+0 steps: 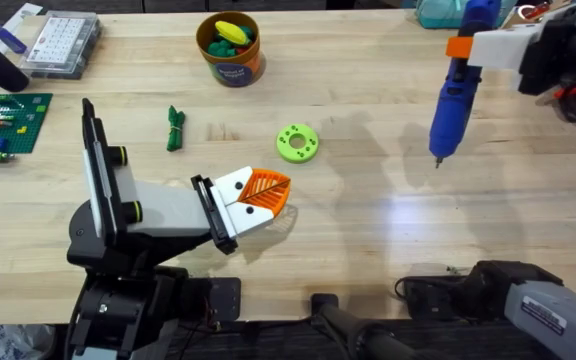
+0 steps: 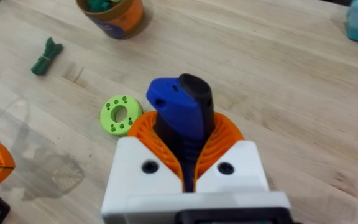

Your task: Pick up the gripper from the table and insert it into the empty holder that is missing its gripper. Then pick up a screw, insert it into the mounting hole, and use the screwdriver to tighten it. Finally, clean up the table by picking up the vegetable and placing it into the bucket.

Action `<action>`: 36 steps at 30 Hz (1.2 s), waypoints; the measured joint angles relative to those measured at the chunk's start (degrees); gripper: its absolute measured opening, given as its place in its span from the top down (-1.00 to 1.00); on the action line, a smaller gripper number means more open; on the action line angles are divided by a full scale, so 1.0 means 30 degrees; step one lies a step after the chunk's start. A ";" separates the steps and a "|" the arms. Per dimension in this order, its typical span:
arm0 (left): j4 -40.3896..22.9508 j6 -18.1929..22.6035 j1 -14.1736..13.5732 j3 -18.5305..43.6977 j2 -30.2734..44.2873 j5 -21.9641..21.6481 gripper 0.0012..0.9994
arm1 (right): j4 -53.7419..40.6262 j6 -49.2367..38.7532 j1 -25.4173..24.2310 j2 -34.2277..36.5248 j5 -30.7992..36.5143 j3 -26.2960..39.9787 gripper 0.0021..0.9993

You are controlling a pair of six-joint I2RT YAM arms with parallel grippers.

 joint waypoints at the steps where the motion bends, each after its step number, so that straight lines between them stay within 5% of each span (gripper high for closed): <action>1: -0.0034 0.0004 -0.0004 0.0000 0.0000 0.0011 0.97 | -0.0100 -0.0007 0.0037 0.0007 -0.0014 -0.0008 0.91; 18: -0.0099 0.0004 -0.0004 0.0000 0.0000 0.0022 0.97 | 0.0800 0.0504 0.0044 0.0255 -0.0344 -0.0185 0.91; 29: -0.0099 0.0004 -0.0004 0.0000 0.0000 0.0022 0.97 | 0.4592 0.2150 0.0233 -0.0290 -0.3992 -0.0219 0.91; 36: -0.0109 0.0004 -0.0004 0.0000 0.0000 0.0029 0.97 | 0.6419 0.3657 0.1963 -0.0335 -0.5410 -0.0219 0.91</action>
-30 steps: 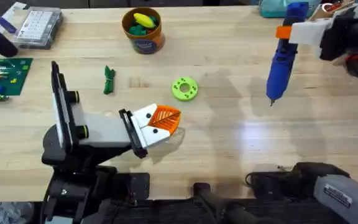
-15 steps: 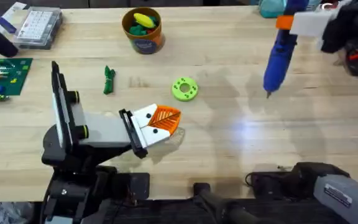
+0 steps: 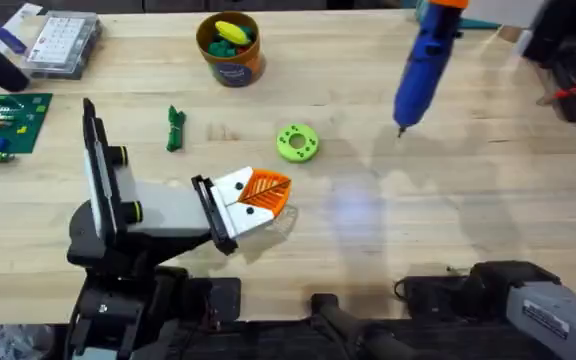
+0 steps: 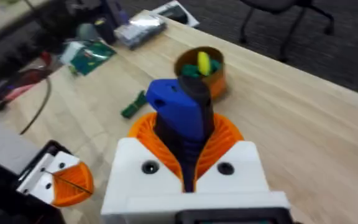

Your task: Pick up the gripper from the table and insert it into the empty holder that is missing its gripper. Then pick up a screw, insert it into the mounting hole, and use the screwdriver to tighten it. Finally, clean up the table by picking up the vegetable and placing it into the bucket.

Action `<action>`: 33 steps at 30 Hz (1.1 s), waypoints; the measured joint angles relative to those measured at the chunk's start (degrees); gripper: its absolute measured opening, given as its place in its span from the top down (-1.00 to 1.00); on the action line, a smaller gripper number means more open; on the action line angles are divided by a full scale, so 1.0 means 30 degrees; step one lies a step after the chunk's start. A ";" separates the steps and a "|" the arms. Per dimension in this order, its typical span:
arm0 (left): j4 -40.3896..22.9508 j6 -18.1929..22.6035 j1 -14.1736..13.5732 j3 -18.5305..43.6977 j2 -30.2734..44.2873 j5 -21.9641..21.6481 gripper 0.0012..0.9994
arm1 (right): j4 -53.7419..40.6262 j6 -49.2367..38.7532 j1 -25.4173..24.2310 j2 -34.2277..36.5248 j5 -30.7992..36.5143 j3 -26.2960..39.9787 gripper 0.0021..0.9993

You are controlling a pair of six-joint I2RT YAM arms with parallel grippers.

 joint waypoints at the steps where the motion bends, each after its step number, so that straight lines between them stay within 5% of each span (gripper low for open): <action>1: -0.0004 0.0000 0.0000 0.0000 0.0000 0.0000 0.97 | 0.0284 0.0146 0.0427 0.0000 -0.0069 0.0000 0.91; 12: -0.0004 0.0000 0.0000 0.0000 0.0000 0.0010 0.97 | 0.4271 0.2271 0.4949 0.0000 -0.0484 -0.0015 0.91; 33: -0.0004 0.0000 0.0000 0.0000 0.0000 0.0007 0.97 | 0.8964 0.3954 0.9874 0.0303 -0.0845 0.0211 0.91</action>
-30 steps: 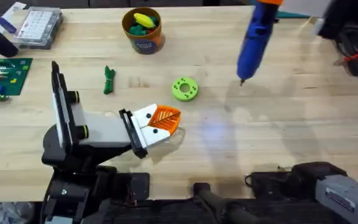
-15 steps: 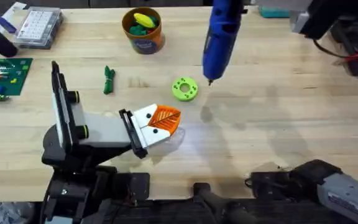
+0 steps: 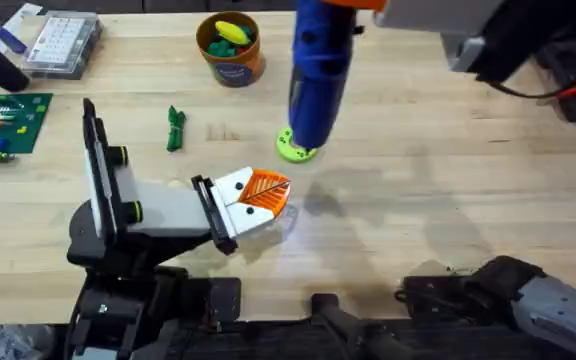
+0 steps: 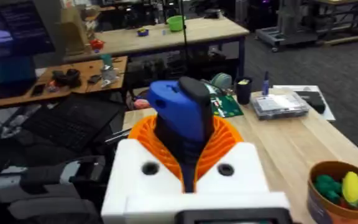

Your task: Pick up the gripper from the table and insert it into the empty holder that is missing its gripper. Then pick up a screw, insert it into the mounting hole, and use the screwdriver to tighten it. Finally, clean up the table by picking up the vegetable and placing it into the bucket.

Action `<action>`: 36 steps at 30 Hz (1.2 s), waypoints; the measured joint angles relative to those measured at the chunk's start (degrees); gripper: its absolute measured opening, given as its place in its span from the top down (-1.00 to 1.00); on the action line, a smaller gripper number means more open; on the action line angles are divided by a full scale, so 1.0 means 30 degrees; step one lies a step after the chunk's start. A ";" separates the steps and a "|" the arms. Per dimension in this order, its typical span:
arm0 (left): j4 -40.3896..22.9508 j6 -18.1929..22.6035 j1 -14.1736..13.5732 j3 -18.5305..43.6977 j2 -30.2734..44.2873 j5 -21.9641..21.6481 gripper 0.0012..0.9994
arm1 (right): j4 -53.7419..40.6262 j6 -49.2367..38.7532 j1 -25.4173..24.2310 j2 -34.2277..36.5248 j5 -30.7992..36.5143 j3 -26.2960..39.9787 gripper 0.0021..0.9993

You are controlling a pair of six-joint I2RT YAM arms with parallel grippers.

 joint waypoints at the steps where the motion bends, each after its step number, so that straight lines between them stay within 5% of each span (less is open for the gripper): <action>1: 0.0000 0.0000 0.0000 0.0000 0.0000 0.0000 0.97 | 0.0023 0.0047 0.0239 0.0226 0.0001 0.0140 0.91; 13: 0.0000 0.0000 0.0000 0.0000 0.0000 0.0000 0.97 | 0.2236 0.0082 0.3426 0.3261 -0.0007 0.1431 0.91; 23: 0.0002 0.0000 0.0000 0.0000 0.0000 0.0000 0.97 | 0.3436 -0.0257 0.4833 0.3537 0.0074 0.1460 0.91; 36: 0.0000 0.0000 0.0000 0.0000 0.0000 0.0000 0.97 | 0.3771 -0.1799 0.7557 0.4780 0.3063 0.1509 0.91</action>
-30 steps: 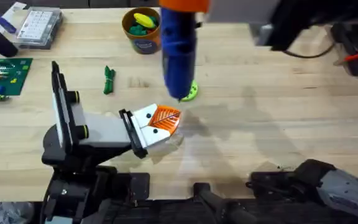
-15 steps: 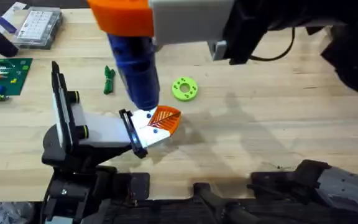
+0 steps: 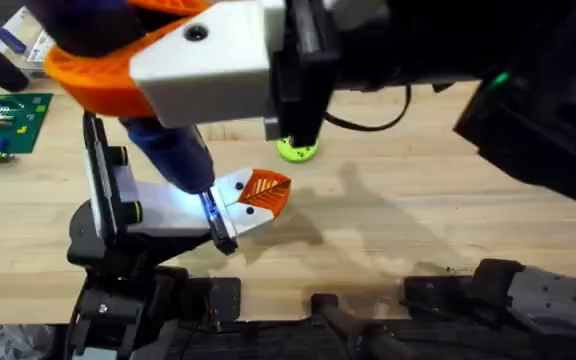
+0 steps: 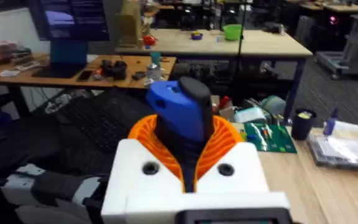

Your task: Pick up the gripper from the table and insert it into the empty holder that is missing its gripper. Then pick up a screw, insert it into the mounting hole, and use the screwdriver to tighten it. Finally, clean up the table by picking up the vegetable and placing it into the bucket.

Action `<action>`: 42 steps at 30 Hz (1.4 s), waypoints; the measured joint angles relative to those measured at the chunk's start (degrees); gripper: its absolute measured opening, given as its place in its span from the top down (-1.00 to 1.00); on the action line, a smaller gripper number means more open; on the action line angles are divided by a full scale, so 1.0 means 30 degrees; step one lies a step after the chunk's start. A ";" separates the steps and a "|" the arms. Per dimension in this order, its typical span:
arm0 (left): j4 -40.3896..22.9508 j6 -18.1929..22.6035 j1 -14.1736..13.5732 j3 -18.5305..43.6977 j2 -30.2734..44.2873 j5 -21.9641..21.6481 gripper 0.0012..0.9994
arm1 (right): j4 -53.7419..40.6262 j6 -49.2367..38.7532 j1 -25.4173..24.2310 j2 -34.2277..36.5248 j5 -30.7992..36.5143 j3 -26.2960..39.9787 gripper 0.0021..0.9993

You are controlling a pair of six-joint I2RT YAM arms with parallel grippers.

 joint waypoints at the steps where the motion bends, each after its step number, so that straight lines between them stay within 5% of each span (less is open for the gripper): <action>1: 0.0000 0.0000 0.0000 0.0000 0.0000 0.0000 0.97 | -0.0026 -0.0046 -0.0074 0.0081 0.0028 0.0000 0.91; 15: 0.0000 0.0000 0.0000 0.0000 0.0000 0.0000 0.97 | -0.0111 0.0069 -0.2877 0.0127 -0.2222 0.0000 0.91; 42: 0.0000 0.0000 0.0000 0.0000 0.0000 0.0000 0.97 | 0.0246 0.0128 -0.2819 0.0112 -0.3059 -0.0210 0.91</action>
